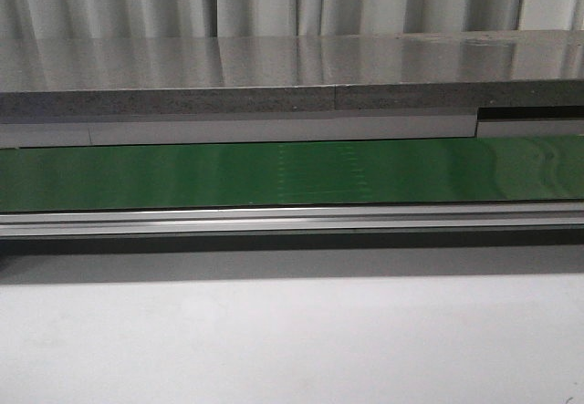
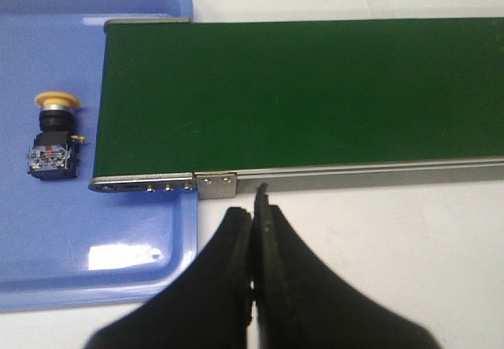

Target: Move button from left to right

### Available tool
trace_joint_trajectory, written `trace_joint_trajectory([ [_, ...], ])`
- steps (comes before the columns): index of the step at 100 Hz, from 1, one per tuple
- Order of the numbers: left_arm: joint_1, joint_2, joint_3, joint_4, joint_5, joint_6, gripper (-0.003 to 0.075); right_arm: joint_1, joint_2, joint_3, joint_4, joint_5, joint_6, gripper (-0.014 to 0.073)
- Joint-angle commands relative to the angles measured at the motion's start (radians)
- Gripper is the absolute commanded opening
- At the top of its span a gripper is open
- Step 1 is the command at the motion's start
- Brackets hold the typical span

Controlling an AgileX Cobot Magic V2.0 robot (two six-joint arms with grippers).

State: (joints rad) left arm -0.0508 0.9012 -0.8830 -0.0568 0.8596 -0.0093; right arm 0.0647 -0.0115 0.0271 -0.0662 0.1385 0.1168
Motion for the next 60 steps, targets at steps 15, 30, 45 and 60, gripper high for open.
trace_joint_trajectory([
  [15,-0.009,0.046,-0.036,-0.016,-0.029,-0.011,-0.0020,-0.003,-0.019,-0.015,-0.010,-0.086,0.001,-0.0068],
  [30,-0.009,0.047,-0.036,-0.016,-0.029,-0.011,-0.0017,-0.003,-0.019,-0.015,-0.010,-0.086,0.001,-0.0068],
  [45,-0.009,0.047,-0.036,-0.016,-0.029,-0.011,0.0111,-0.003,-0.019,-0.015,-0.010,-0.086,0.001,-0.0068],
  [60,-0.009,0.047,-0.036,-0.014,-0.029,0.000,0.0435,-0.003,-0.019,-0.015,-0.010,-0.086,0.001,-0.0068],
])
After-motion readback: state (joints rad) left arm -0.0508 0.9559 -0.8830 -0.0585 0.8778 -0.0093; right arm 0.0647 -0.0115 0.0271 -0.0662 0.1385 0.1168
